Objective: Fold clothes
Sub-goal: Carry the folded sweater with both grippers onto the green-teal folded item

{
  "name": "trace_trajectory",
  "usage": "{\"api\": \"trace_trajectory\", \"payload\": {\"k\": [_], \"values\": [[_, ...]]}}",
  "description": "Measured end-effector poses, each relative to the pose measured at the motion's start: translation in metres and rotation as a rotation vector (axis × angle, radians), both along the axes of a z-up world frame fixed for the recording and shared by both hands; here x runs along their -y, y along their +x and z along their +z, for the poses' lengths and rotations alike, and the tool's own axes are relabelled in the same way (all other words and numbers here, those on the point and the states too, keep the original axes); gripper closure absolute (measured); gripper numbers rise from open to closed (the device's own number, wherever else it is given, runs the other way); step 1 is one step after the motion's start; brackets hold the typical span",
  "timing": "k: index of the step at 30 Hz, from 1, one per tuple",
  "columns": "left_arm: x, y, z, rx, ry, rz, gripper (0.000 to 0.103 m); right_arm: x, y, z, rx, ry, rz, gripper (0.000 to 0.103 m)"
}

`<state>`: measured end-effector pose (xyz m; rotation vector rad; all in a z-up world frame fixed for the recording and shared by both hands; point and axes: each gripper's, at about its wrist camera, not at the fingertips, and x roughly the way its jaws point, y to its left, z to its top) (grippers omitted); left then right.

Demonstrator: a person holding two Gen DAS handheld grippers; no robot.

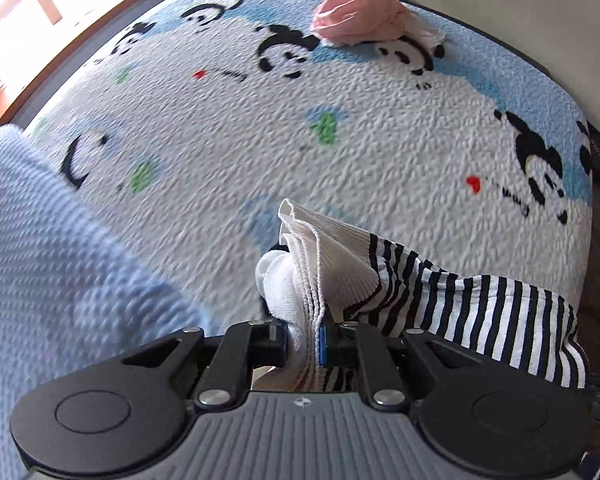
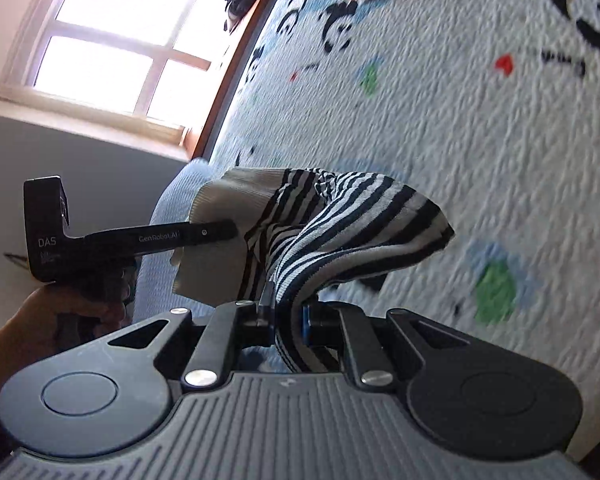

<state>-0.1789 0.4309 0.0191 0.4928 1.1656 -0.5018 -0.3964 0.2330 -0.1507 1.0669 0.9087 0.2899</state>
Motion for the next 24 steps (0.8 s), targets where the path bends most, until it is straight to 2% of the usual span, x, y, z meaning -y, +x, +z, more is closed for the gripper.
{"api": "trace_trajectory", "payload": {"k": [7,11,13,16,17,19,20,21,24], "values": [[-0.118,-0.05,0.05,-0.009,0.07,0.035,0.089,-0.105,-0.059,0.03,-0.016,0.126,0.073,0.092],[-0.178,-0.063,0.066,-0.042,0.122,0.043,0.089,-0.163,-0.09,0.039,-0.017,0.179,0.132,0.091],[-0.203,-0.066,0.053,-0.067,0.157,0.044,0.088,-0.186,-0.103,0.031,-0.037,0.178,0.147,0.091],[-0.232,-0.072,-0.004,-0.097,0.209,0.095,0.087,-0.216,-0.114,-0.004,-0.107,0.097,0.145,0.09],[-0.239,-0.075,-0.026,-0.097,0.235,0.109,0.087,-0.225,-0.117,-0.019,-0.146,0.051,0.149,0.09],[-0.247,-0.086,-0.057,-0.043,0.278,0.11,0.081,-0.234,-0.124,-0.048,-0.24,0.027,0.146,0.086],[-0.25,-0.089,-0.062,-0.013,0.269,0.112,0.078,-0.235,-0.128,-0.055,-0.247,0.039,0.134,0.086],[-0.253,-0.091,-0.067,0.016,0.259,0.114,0.077,-0.236,-0.13,-0.053,-0.216,0.021,0.134,0.086],[-0.262,-0.089,-0.06,0.055,0.207,0.146,0.068,-0.241,-0.136,-0.043,-0.161,-0.045,0.153,0.082]]}}
